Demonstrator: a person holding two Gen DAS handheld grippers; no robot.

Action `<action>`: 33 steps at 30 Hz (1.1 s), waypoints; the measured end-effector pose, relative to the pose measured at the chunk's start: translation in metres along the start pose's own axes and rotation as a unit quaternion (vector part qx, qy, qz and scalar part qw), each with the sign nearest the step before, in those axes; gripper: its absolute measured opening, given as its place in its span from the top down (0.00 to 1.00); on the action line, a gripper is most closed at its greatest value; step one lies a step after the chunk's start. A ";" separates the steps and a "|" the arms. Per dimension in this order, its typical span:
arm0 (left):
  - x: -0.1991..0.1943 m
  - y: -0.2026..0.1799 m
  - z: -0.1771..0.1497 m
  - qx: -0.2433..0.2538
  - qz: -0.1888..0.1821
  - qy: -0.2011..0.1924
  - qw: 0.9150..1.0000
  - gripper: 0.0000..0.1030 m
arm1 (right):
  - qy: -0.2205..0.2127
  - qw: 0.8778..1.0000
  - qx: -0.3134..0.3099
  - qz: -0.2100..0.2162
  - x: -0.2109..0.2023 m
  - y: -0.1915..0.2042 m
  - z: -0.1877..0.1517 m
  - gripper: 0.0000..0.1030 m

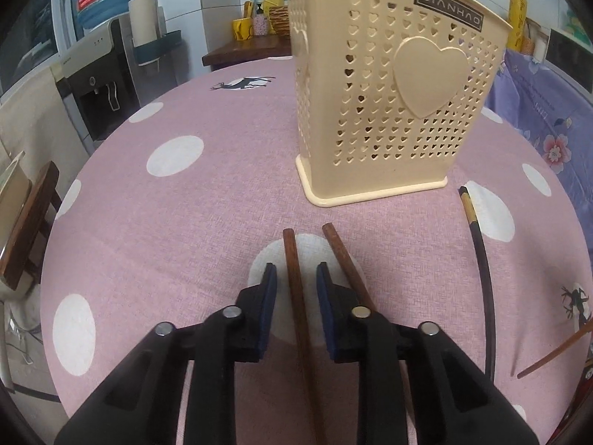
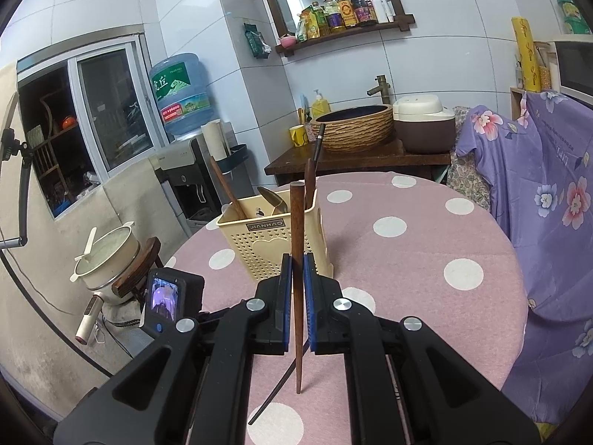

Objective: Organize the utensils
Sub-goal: 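Carry chopstick to holder with left tool while right tool holds chopstick above it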

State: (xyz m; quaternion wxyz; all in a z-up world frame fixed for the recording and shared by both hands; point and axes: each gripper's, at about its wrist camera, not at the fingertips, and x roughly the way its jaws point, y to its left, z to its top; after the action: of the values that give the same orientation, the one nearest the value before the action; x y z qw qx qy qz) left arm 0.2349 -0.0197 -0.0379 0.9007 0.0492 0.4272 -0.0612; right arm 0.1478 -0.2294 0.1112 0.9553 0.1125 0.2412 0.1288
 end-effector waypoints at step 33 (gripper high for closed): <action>-0.190 0.020 0.020 -0.035 -0.106 -0.243 0.964 0.92 | -0.030 0.998 -0.045 0.015 -0.010 0.021 0.010 0.93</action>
State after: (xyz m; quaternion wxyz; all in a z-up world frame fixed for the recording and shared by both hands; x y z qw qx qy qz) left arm 0.1346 0.0105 0.1226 0.9671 -0.0437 0.2000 -0.1512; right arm 0.1403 -0.2139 0.1303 0.9642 0.0767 0.2044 0.1509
